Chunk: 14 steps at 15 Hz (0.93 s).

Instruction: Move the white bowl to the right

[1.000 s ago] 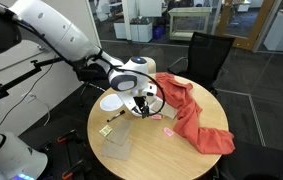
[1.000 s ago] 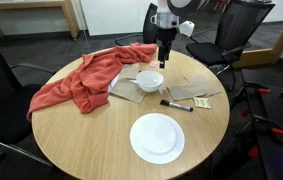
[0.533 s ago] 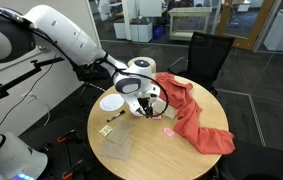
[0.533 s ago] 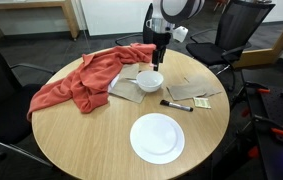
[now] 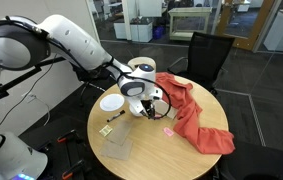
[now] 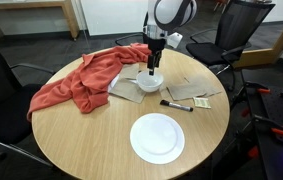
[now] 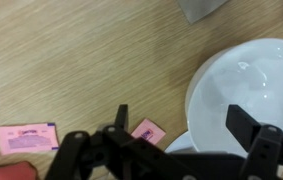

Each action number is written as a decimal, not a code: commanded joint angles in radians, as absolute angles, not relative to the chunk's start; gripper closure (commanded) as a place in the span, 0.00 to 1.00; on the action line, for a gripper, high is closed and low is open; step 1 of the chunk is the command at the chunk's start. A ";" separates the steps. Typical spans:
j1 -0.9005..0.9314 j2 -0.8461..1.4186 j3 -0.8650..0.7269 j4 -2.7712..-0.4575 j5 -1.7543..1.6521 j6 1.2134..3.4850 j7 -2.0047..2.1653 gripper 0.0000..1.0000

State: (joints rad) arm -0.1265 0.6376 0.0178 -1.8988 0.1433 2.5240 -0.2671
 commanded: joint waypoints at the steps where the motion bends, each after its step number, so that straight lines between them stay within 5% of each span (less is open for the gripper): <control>1: -0.149 0.677 0.044 -1.850 0.160 2.529 -0.240 0.00; 3: -0.152 0.689 0.046 -1.835 0.159 2.520 -0.237 0.28; 7: -0.158 0.704 0.051 -1.821 0.162 2.521 -0.232 0.60; 12: -0.162 0.710 0.060 -1.814 0.163 2.518 -0.212 0.97; 14: -0.165 0.708 0.064 -1.815 0.164 2.508 -0.213 1.00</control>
